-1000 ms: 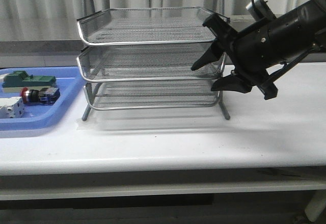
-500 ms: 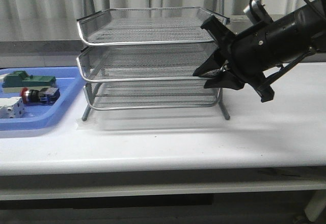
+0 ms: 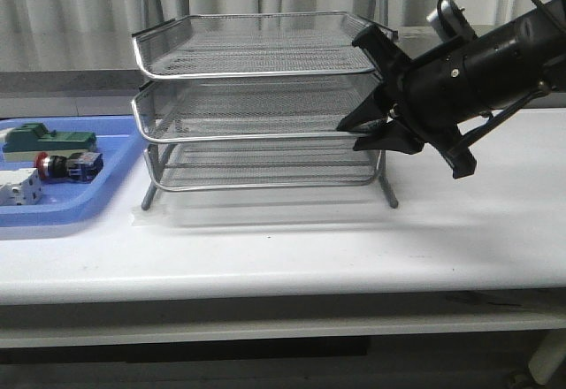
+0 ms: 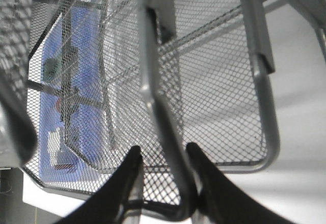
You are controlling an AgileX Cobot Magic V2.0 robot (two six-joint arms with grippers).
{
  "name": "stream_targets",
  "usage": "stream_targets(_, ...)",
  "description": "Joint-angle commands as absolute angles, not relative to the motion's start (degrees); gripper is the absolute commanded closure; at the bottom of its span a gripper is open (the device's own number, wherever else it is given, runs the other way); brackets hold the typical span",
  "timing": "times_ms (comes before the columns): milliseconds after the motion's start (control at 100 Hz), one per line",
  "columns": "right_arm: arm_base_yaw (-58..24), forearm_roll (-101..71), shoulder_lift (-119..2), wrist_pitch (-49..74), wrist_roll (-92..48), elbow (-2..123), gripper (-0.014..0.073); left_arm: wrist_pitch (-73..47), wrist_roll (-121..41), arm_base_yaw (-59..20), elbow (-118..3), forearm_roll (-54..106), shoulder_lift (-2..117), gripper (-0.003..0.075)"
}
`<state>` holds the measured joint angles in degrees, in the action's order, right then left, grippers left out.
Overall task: Place button on rack with both arms
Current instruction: 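Move the right gripper to the front edge of the middle mesh tray, then pull the middle mesh tray toward the robot with the right gripper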
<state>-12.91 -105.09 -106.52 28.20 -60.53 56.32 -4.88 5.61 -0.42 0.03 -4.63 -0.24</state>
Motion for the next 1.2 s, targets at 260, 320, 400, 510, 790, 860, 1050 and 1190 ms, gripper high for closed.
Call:
stream_targets(260,-12.9,-109.6,-102.9,38.5,-64.6,50.8,0.0399,0.0,6.2,-0.4,2.7,-4.6,-2.2,0.0741)
stream_targets(320,-12.9,-109.6,-101.9,38.5,-65.1,49.2,0.0399,0.0,6.2,-0.4,2.7,-4.6,-2.2,0.0741)
stream_targets(400,-12.9,-109.6,-100.2,38.5,-66.1,47.0,0.0399,0.0,6.2,-0.4,2.7,-4.6,-2.2,0.0741)
stream_targets(510,-12.9,-109.6,-97.8,38.5,-67.1,43.6,0.0399,0.0,6.2,-0.4,2.7,-4.6,-2.2,0.0741)
stream_targets(790,-12.9,-109.6,-91.9,39.8,-69.4,36.9,0.0399,0.0,6.2,-0.4,2.7,-4.6,-2.2,0.0741)
stream_targets(860,-12.9,-109.6,-90.8,39.8,-69.4,35.9,0.0399,0.0,6.2,-0.4,2.7,-4.6,-2.2,0.0741)
stream_targets(1050,-12.9,-109.5,-88.9,40.7,-69.4,34.2,0.0399,0.0,6.2,-0.4,2.7,-4.6,-2.2,0.0741)
stream_targets(1190,-12.9,-109.1,-88.7,41.7,-69.5,33.7,0.0398,0.0,6.2,-0.4,2.7,-4.6,-2.2,0.0741)
